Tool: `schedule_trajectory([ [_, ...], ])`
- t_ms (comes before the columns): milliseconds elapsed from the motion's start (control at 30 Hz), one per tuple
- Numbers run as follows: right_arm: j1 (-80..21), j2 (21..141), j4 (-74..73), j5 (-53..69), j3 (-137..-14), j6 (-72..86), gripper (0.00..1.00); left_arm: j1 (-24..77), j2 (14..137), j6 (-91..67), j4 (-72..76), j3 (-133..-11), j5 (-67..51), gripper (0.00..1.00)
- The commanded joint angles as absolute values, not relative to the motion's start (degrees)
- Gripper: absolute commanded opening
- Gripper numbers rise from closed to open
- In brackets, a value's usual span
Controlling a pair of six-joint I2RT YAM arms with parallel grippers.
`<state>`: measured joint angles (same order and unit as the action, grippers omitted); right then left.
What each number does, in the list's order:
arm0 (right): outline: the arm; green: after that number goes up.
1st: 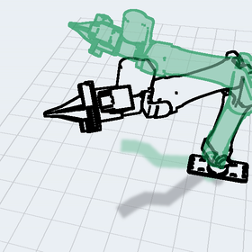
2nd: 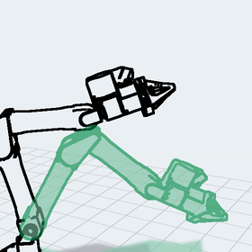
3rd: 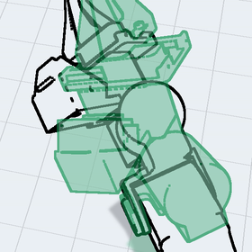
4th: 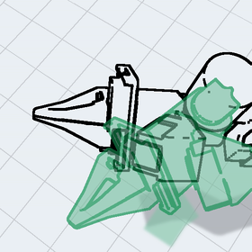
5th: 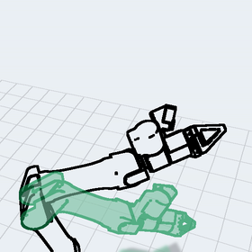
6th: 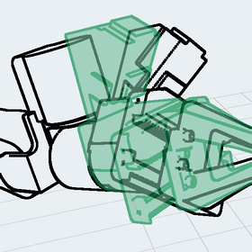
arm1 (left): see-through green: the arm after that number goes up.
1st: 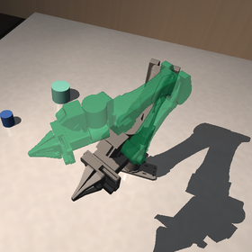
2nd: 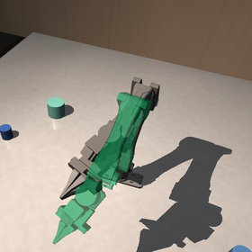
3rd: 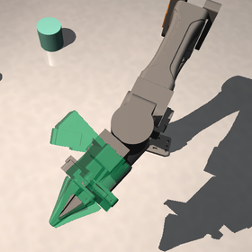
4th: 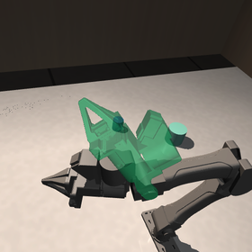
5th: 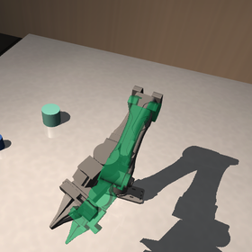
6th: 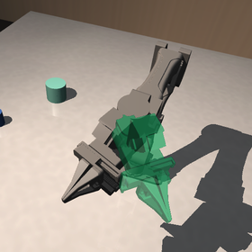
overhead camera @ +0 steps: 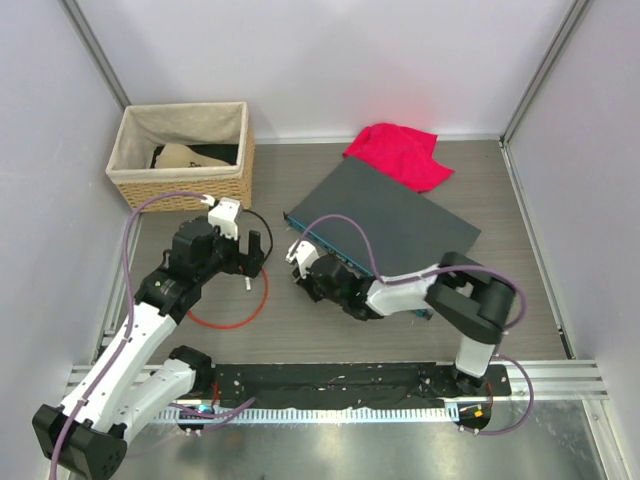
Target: Insert the plug into the switch port
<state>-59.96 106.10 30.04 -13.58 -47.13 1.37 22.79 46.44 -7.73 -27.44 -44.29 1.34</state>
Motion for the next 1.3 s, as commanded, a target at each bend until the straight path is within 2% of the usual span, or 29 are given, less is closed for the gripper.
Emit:
schedule_trajectory([
  [0,-59.06,91.80,15.77,-3.44,-45.00,-5.78,0.01,22.50,45.44,-3.08,-22.16,-43.69,-13.49,1.00],
  [233,-58.62,74.57,6.07,6.49,-41.40,-10.28,0.01,27.49,44.39,8.15,-21.71,-43.24,-28.36,0.98],
  [467,-58.54,62.51,6.58,12.92,-37.36,-10.55,0.01,35.94,45.70,20.28,-28.20,-46.49,-32.78,0.94],
  [800,-58.54,61.09,9.93,15.64,-34.54,-9.58,0.01,44.55,53.08,26.71,-34.36,-51.50,-30.33,0.79],
  [900,-58.54,60.56,10.63,16.00,-34.19,-9.32,0.01,45.26,55.72,27.86,-36.30,-52.73,-29.80,0.68],
  [1000,-58.54,59.94,11.25,16.26,-33.84,-9.14,0.01,45.35,57.13,28.30,-36.21,-52.91,-29.97,0.62],
  [1267,-58.54,58.62,12.39,16.52,-32.96,-8.96,0.01,45.53,59.32,28.56,-36.04,-52.91,-30.85,0.54],
])
